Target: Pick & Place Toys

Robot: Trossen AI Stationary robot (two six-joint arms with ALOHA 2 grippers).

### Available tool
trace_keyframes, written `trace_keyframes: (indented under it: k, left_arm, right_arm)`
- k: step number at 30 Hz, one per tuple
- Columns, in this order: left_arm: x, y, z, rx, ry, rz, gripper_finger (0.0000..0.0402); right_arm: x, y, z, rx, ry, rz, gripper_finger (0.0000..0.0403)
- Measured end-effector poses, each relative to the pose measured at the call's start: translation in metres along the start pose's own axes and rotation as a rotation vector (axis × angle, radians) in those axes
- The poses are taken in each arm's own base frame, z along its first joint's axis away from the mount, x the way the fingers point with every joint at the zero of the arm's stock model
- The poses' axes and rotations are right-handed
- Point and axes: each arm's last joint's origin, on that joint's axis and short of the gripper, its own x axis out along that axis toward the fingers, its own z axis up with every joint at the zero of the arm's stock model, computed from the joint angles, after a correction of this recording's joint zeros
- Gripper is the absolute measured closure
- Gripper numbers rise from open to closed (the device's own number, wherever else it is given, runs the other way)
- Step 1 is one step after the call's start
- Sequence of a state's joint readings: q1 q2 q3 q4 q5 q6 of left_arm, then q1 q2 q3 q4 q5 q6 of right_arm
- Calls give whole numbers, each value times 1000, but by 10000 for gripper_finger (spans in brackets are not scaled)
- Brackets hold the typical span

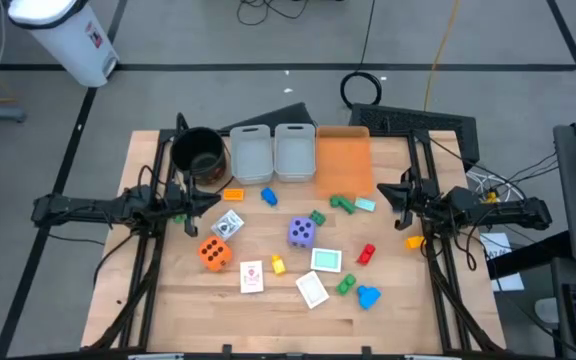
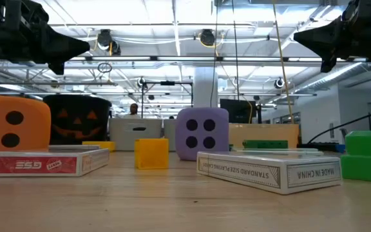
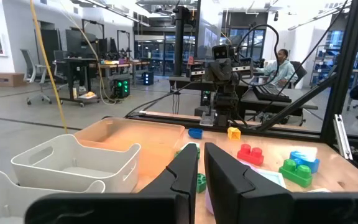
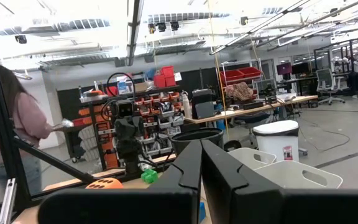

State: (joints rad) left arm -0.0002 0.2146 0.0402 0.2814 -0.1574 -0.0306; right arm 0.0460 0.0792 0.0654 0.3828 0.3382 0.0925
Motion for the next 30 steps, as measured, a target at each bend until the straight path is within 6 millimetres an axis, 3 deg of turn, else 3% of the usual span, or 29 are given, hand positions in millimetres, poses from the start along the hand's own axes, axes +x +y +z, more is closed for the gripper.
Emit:
trace_keyframes:
  k: [22, 30]
  left_arm:
    - [0, 0, 0, 0, 0, 0, 364]
    - [0, 0, 0, 0, -1, 0, 364]
  right_arm:
    - [0, 0, 2, -37, -9, 0, 403]
    - [11, 6, 26, -90, 35, -6, 403]
